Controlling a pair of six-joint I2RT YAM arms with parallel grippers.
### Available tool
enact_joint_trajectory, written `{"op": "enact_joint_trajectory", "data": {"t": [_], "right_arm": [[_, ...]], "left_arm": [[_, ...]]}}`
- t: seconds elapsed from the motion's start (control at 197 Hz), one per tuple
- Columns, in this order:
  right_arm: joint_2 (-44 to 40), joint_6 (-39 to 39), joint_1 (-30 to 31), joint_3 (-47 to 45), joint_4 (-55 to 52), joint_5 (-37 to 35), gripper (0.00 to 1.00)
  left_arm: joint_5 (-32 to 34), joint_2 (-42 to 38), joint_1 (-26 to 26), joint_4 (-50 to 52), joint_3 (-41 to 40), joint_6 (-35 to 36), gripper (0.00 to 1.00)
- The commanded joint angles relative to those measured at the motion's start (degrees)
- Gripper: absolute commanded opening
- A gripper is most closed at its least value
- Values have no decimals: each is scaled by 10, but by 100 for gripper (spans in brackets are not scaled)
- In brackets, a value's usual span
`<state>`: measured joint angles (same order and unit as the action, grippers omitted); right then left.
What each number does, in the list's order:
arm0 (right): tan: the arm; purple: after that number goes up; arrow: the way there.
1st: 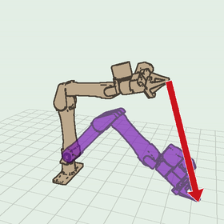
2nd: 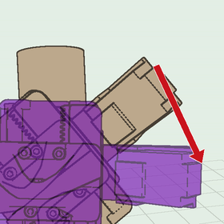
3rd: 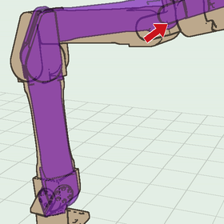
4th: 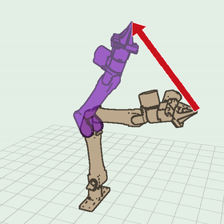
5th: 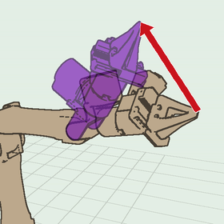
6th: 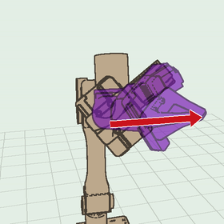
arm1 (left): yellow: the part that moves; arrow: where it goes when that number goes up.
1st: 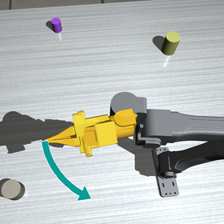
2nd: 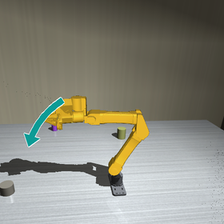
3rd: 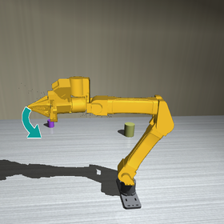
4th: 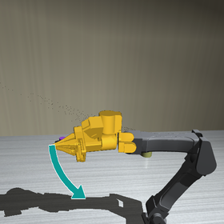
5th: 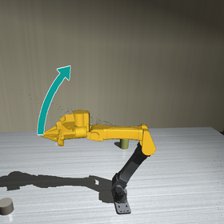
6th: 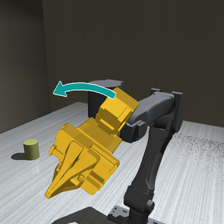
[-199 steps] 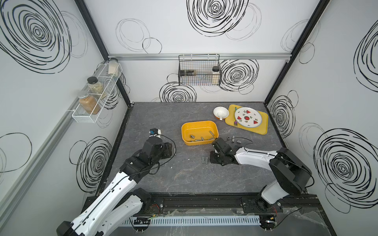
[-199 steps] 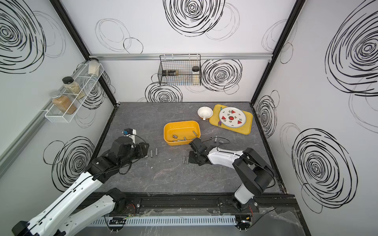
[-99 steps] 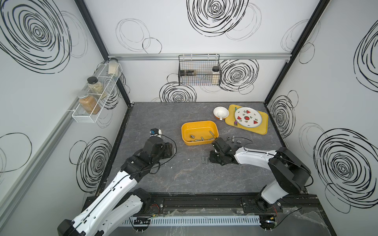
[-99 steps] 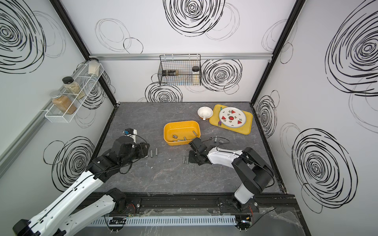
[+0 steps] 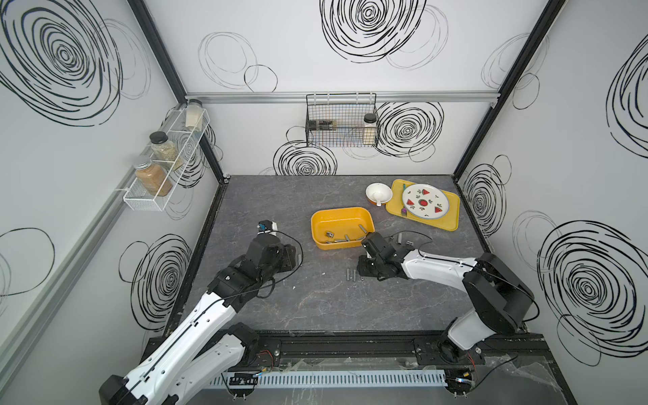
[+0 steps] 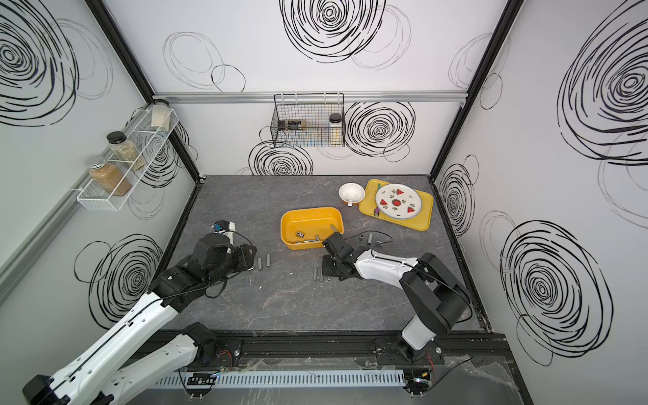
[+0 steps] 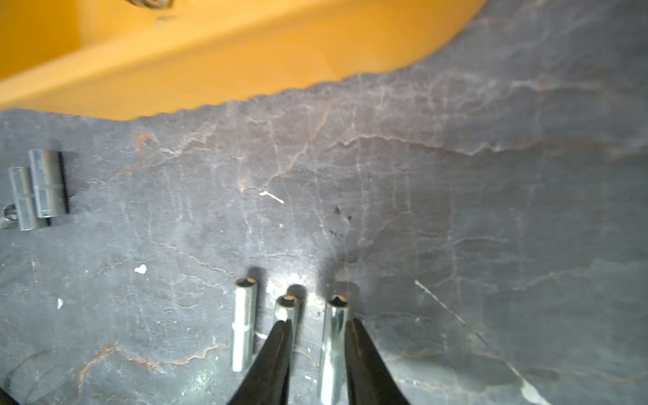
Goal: Take out the socket from the storage box
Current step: Place the socket head at the center of the board.
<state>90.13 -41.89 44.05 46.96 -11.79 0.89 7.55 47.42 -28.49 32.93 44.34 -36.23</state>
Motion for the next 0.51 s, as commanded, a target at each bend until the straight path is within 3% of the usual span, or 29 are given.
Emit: {"op": "enact_joint_trajectory", "data": {"t": [0.0, 0.208, 0.502], "right_arm": [[-42, 36, 2, 17, -26, -32, 34], [-89, 81, 1, -2, -20, -104, 37], [-131, 122, -3, -42, 0, -153, 37]], "left_arm": [[4, 22, -1, -16, 7, -3, 54], [-9, 111, -1, -66, 20, -33, 54], [0, 326, -9, -119, 144, -30, 55]]}}
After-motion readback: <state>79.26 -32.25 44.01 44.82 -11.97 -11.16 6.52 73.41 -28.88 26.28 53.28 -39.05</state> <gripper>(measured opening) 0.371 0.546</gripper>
